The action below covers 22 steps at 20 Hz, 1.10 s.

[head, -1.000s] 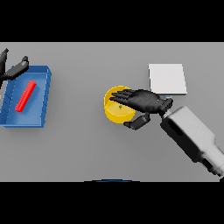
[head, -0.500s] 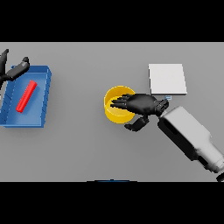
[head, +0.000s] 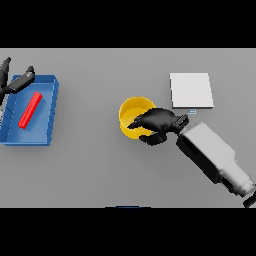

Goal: Pick up the red beaker and tilt it to pour out 1 green nut into yellow bowl. Pick up the yellow bowl and place it on the metallic measuring scale.

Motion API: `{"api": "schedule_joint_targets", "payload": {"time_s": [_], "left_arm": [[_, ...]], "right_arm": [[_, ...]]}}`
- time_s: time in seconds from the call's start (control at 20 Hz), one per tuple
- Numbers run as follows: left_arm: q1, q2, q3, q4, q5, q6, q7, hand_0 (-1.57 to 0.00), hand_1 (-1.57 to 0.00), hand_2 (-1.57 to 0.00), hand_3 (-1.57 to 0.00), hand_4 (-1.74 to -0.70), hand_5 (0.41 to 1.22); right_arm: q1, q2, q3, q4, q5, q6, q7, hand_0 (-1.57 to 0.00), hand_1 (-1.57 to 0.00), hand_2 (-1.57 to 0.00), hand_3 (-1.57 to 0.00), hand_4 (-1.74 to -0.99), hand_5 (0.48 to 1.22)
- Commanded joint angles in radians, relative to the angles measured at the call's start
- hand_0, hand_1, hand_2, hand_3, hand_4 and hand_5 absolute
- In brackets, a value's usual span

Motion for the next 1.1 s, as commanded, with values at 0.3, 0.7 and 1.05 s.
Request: {"api": "schedule_joint_targets", "payload": {"time_s": [0.3,0.7,1.05], "left_arm": [[-0.01,-0.008,0.007,0.029,0.001,-0.013,-0.013,0.0,0.0,0.0,0.0,-0.79,0.734],[-0.007,-0.008,0.004,0.021,-0.002,-0.009,-0.023,0.0,0.0,0.0,0.0,-0.78,0.727],[-0.013,0.007,0.021,0.026,0.005,-0.015,-0.041,0.0,0.0,0.0,0.0,-0.8,0.737]], "right_arm": [[0.01,-0.032,0.01,-0.051,-0.027,0.04,0.015,-1.31,-1.26,-1.25,-1.09,-1.642,1.175],[-0.021,-0.066,-0.031,-0.125,-0.08,0.096,0.062,-1.53,-1.52,-1.52,-1.36,-1.714,1.213],[-0.045,-0.106,-0.063,-0.198,-0.12,0.156,0.137,-1.56,-1.55,-1.56,-1.35,-1.724,1.218]]}}
